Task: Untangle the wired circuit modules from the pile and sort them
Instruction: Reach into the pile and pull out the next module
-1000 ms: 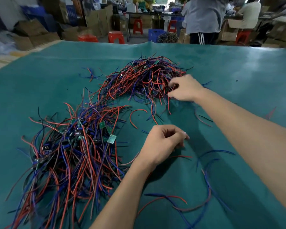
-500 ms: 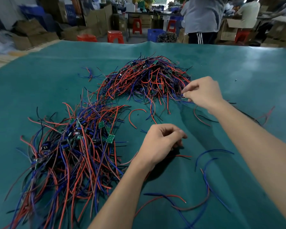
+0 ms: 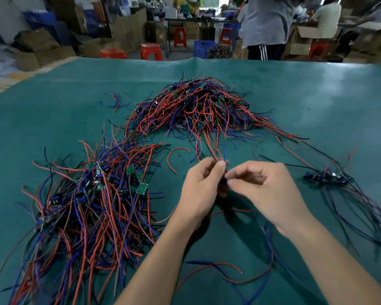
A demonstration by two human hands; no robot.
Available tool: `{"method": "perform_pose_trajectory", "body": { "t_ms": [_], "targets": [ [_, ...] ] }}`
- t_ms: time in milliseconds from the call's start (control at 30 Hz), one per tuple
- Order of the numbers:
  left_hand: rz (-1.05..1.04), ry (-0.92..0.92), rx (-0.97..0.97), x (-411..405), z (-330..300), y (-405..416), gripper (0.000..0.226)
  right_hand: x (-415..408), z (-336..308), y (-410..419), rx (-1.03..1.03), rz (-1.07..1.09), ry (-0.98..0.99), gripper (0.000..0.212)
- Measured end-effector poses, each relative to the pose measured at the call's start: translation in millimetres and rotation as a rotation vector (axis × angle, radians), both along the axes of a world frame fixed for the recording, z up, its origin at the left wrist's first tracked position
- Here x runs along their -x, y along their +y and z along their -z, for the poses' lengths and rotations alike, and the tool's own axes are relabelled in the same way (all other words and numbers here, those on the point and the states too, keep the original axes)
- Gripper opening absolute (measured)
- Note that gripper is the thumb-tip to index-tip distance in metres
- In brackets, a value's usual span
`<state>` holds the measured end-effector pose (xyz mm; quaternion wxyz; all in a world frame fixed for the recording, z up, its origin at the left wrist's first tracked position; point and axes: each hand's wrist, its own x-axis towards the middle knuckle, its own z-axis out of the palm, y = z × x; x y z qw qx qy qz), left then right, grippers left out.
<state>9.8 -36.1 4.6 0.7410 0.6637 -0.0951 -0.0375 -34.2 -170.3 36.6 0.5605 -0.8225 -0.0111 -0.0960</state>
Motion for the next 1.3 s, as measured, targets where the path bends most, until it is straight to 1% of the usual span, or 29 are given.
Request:
{"method": "perform_pose_trajectory", "body": {
  "t_ms": [200,267,333,500,600,667,767,867,900,933,1033,1067,1100,1167,1200,1233,1300],
  "targets": [
    [0.023,-0.03,0.002,0,1,2,0.016,-4,12,1,-0.094,0.101,0.001,0.012],
    [0.025,-0.029,0.014,1,1,2,0.016,-4,14,1,-0.122,0.131,-0.009,0.017],
    [0.026,-0.04,0.01,2,0,2,0.015,-5,15,-1,-0.195,0.144,0.012,0.019],
    [-0.019,-0.076,-0.022,2,1,3,0.012,-9,14,-7,-0.258,0.038,0.088,0.023],
    [-0.053,-0.07,-0.016,2,2,2,0.008,-11,16,-8,-0.327,0.022,0.137,0.025],
    [-0.065,-0.079,-0.019,2,2,1,0.01,-13,16,-9,-0.36,0.019,0.147,0.025],
    [-0.079,-0.087,-0.008,2,0,1,0.016,-13,16,-10,-0.397,0.003,0.143,0.02],
    [-0.03,-0.044,0.053,3,-5,1,0.015,-13,16,-10,-0.451,0.029,0.139,0.015],
    [0.001,-0.02,0.084,4,-6,1,0.011,-13,17,-11,-0.477,0.055,0.131,0.015],
    [0.025,0.0,0.1,5,-8,1,0.013,-14,17,-12,-0.506,0.088,0.119,0.015],
    [0.049,0.008,0.073,7,-7,1,0.036,-15,15,-14,-0.599,0.147,0.095,0.013],
    [0.054,0.007,0.082,7,-7,1,0.038,-15,14,-15,-0.628,0.146,0.096,0.012],
    [0.059,0.009,0.107,8,-7,0,0.035,-15,14,-16,-0.657,0.139,0.103,0.012],
    [0.067,0.025,0.155,7,-8,-1,0.019,-14,12,-18,-0.693,0.123,0.116,0.015],
    [0.072,0.037,0.156,7,-8,-1,0.011,-14,11,-19,-0.692,0.114,0.12,0.018],
    [0.086,0.044,0.138,8,-8,-2,0.009,-14,11,-20,-0.686,0.098,0.122,0.02],
    [0.135,0.021,0.038,8,-7,-1,0.023,-14,11,-20,-0.681,0.047,0.13,0.013]
  ]
}}
